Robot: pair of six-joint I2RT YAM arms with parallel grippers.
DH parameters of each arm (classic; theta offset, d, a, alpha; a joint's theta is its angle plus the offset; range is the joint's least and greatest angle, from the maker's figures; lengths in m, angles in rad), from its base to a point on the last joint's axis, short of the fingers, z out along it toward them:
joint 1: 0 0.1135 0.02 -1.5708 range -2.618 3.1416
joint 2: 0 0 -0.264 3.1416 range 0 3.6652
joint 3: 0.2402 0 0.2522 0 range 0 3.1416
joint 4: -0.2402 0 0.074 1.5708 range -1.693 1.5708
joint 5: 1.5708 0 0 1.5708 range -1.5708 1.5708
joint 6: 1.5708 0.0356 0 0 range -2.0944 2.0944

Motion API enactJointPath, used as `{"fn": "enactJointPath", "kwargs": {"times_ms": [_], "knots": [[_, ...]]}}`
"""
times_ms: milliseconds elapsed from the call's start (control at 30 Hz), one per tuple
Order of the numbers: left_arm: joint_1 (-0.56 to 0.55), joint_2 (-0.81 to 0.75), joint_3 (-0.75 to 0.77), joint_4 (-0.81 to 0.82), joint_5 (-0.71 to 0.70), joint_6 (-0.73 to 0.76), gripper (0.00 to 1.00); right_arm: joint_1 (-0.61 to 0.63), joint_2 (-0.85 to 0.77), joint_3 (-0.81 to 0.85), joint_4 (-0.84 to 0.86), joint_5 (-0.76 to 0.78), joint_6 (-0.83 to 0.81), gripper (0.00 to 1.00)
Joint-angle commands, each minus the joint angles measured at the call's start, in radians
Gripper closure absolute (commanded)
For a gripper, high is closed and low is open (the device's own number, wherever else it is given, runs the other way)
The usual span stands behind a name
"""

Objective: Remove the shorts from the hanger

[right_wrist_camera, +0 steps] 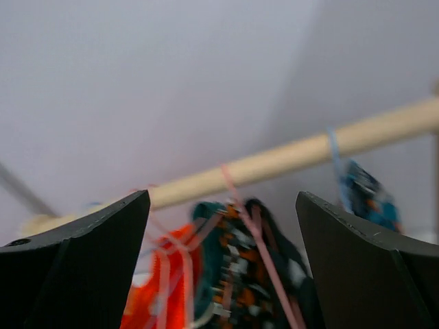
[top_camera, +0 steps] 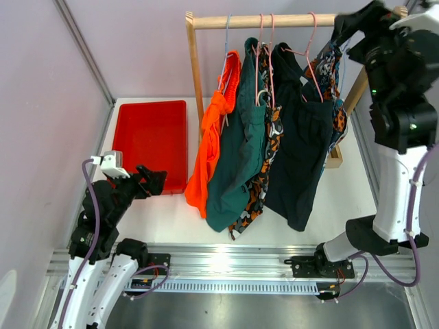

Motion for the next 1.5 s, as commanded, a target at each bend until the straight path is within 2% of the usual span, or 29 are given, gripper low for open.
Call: {"fn": "enactJointPath", "kwargs": {"times_ms": [0, 67, 100, 167, 300, 567, 767, 867, 933, 1033, 1067, 1133, 1167, 1467], "knots": [[-0.013, -0.006, 0.001, 0.01, -0.009, -0.008, 0.01, 0.001, -0.01, -0.149, -0.126, 0.264, -0.117, 0.09], [-0.013, -0.008, -0.003, 0.013, -0.007, -0.008, 0.01, 0.003, -0.091, -0.349, -0.061, 0.28, -0.114, 0.1], [-0.013, -0.005, 0.0, 0.013, -0.007, -0.008, 0.01, 0.003, -0.113, -0.396, -0.017, 0.294, -0.118, 0.14], [-0.013, -0.003, 0.0, 0.013, -0.007, -0.008, 0.01, -0.002, -0.143, -0.457, 0.001, 0.327, -0.134, 0.15], [-0.013, -0.006, -0.002, 0.014, -0.01, -0.01, 0.01, -0.103, -0.18, -0.588, 0.016, 0.232, -0.111, 0.19], [-0.013, 0.018, 0.0, 0.01, -0.012, -0.01, 0.01, -0.192, -0.153, -0.637, 0.067, 0.116, -0.118, 0.26], [-0.015, 0.041, 0.006, 0.002, -0.021, -0.011, 0.01, -0.207, -0.098, -0.622, 0.1, 0.042, -0.106, 0.29], [-0.013, 0.049, 0.006, 0.001, -0.029, -0.013, 0.01, -0.207, -0.055, -0.588, 0.11, 0.004, -0.1, 0.4], [-0.013, 0.046, 0.004, -0.001, -0.032, -0.014, 0.01, -0.207, -0.03, -0.564, 0.108, -0.022, -0.095, 0.43], [-0.013, 0.046, 0.006, -0.001, -0.036, -0.016, 0.01, -0.207, 0.02, -0.508, 0.09, -0.05, -0.089, 0.56], [-0.013, 0.046, 0.006, -0.002, -0.038, -0.016, 0.01, -0.232, 0.03, -0.498, 0.088, -0.061, -0.083, 0.7], [-0.013, 0.047, 0.006, -0.002, -0.039, -0.016, 0.01, -0.235, 0.045, -0.479, 0.09, -0.084, -0.075, 0.85], [-0.013, 0.047, 0.006, -0.004, -0.039, -0.016, 0.01, -0.233, 0.047, -0.478, 0.094, -0.084, -0.069, 1.0], [-0.012, 0.054, 0.004, 0.014, 0.016, 0.013, 0.01, -0.232, -0.022, -0.43, 0.047, -0.009, -0.123, 1.0]]}}
